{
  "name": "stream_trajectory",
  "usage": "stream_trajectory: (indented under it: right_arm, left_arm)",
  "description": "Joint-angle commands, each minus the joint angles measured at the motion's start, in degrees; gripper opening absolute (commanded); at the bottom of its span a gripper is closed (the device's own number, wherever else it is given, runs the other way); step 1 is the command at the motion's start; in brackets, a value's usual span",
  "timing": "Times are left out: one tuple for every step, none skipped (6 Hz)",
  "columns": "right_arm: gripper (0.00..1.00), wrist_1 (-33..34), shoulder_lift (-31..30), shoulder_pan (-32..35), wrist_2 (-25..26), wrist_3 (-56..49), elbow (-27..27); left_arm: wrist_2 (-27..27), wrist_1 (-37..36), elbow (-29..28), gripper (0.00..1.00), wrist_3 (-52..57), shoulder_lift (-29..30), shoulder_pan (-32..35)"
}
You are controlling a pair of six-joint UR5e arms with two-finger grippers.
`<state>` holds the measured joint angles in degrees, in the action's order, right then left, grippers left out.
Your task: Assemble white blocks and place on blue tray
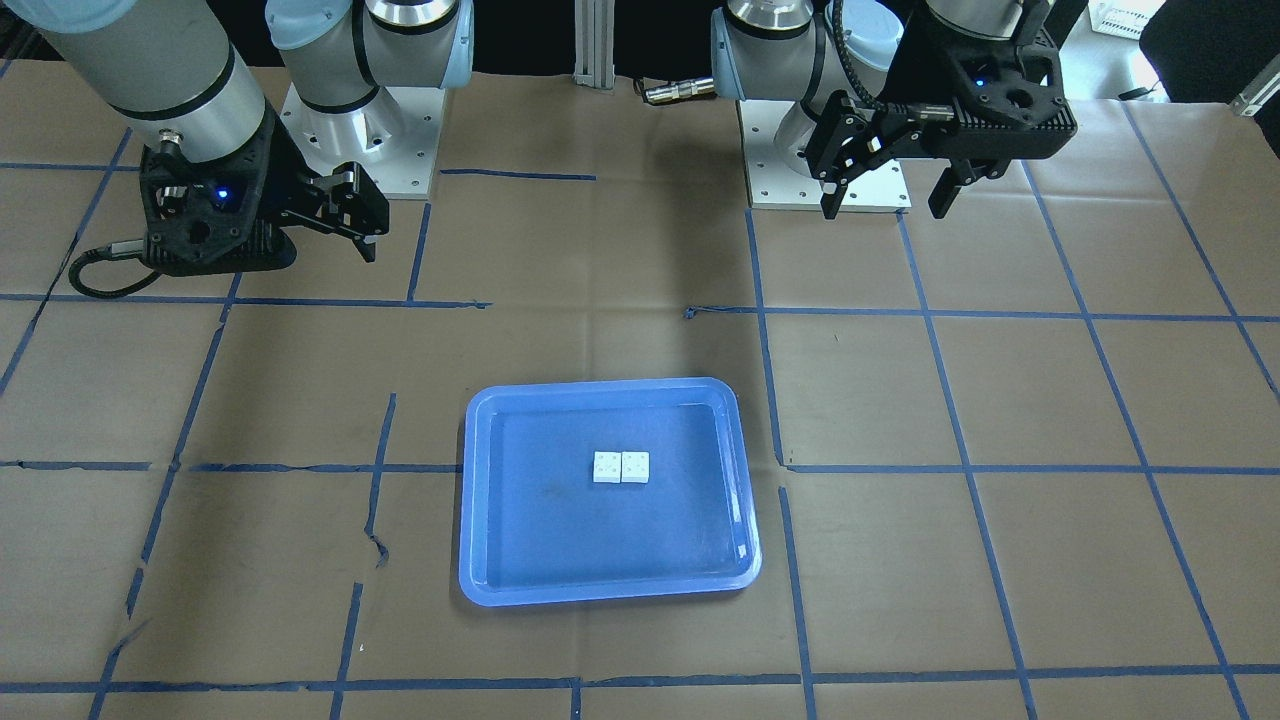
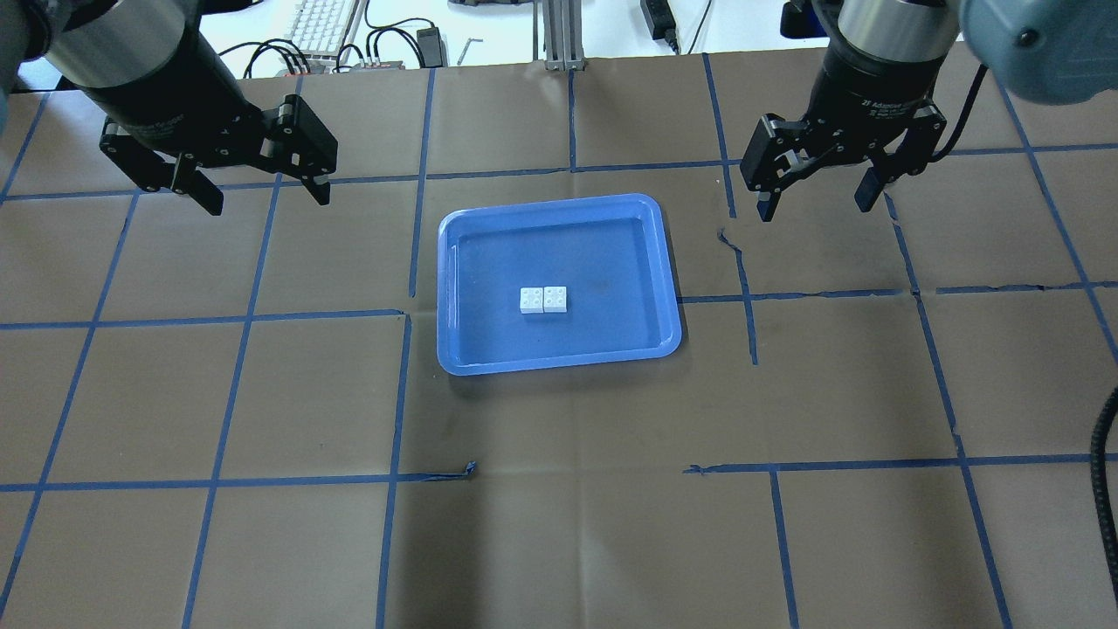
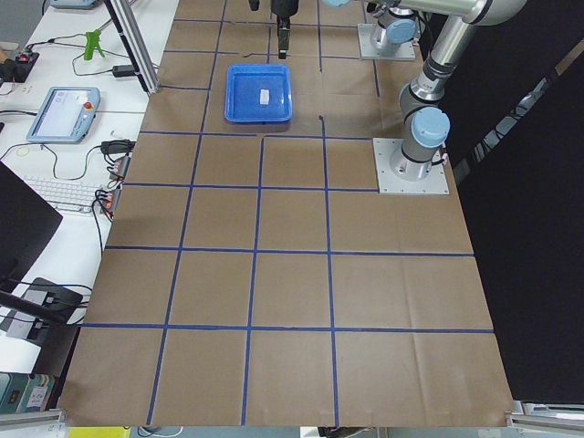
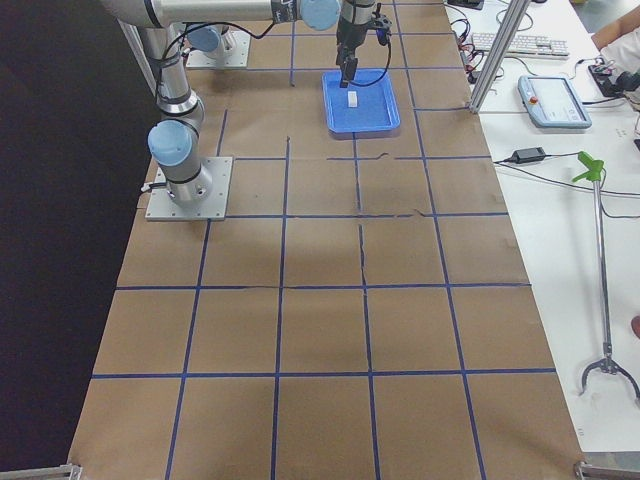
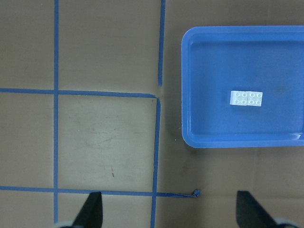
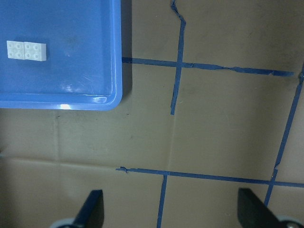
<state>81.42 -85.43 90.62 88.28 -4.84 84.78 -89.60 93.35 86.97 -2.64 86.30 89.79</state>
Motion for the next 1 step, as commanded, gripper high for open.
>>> stream_trajectory:
  right_arm:
    - [1.0, -0.03, 0.0, -0.01, 0.05, 0.01, 0.03]
  left_arm:
    - [0.04, -0.01, 0.04, 0.99, 0.0, -0.08, 0.03]
